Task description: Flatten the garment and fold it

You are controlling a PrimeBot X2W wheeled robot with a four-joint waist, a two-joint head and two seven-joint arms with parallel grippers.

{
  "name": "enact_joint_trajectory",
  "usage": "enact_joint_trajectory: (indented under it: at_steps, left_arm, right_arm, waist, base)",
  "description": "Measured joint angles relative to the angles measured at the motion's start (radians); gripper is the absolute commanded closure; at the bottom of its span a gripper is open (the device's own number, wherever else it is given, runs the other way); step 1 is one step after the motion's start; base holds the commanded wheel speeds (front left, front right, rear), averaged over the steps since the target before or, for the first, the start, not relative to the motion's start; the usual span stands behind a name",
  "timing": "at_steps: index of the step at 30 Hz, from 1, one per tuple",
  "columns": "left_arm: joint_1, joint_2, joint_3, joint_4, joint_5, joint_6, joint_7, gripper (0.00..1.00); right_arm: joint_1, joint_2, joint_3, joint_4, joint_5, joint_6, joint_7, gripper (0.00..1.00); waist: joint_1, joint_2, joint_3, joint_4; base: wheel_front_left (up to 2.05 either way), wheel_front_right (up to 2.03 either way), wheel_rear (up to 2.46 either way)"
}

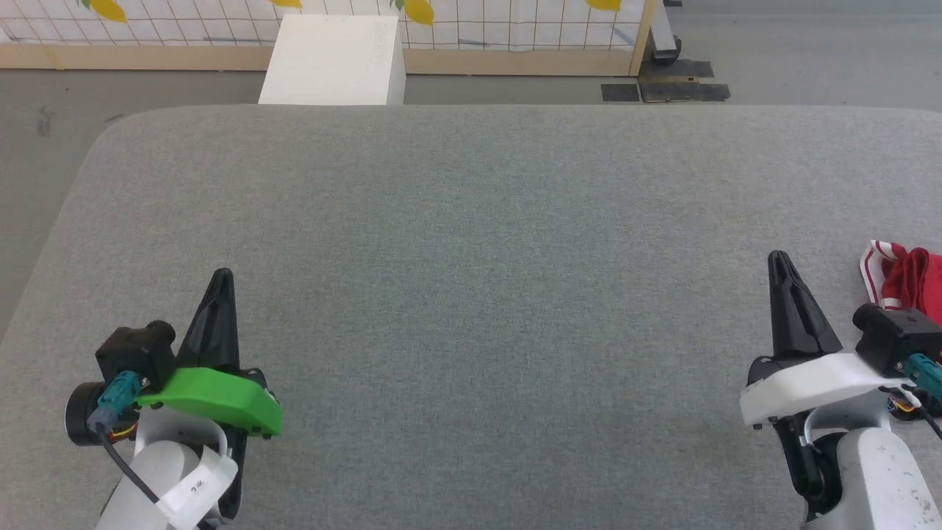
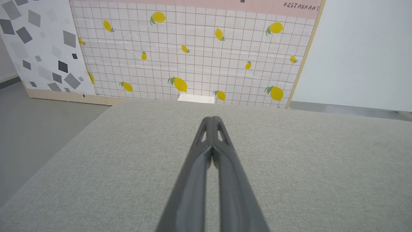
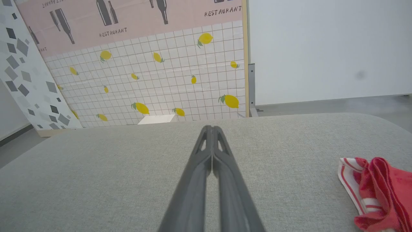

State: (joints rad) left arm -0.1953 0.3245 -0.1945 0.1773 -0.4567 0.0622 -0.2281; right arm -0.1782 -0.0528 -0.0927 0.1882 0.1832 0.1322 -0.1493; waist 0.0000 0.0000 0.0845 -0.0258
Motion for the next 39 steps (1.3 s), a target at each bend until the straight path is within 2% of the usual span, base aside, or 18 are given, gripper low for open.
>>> enact_joint_trajectory:
  at_steps: [39]
  left_arm:
    - [0.054,-0.086,0.062,-0.057,0.140,-0.018,0.077,1.00]
  right_arm:
    - [0.052,0.000,0.030,-0.060,-0.060,0.000,0.048,1.00]
  waist:
    - [0.0000,0.0000,-0.028,0.009]
  base:
    - [0.00,0.00,0.00]
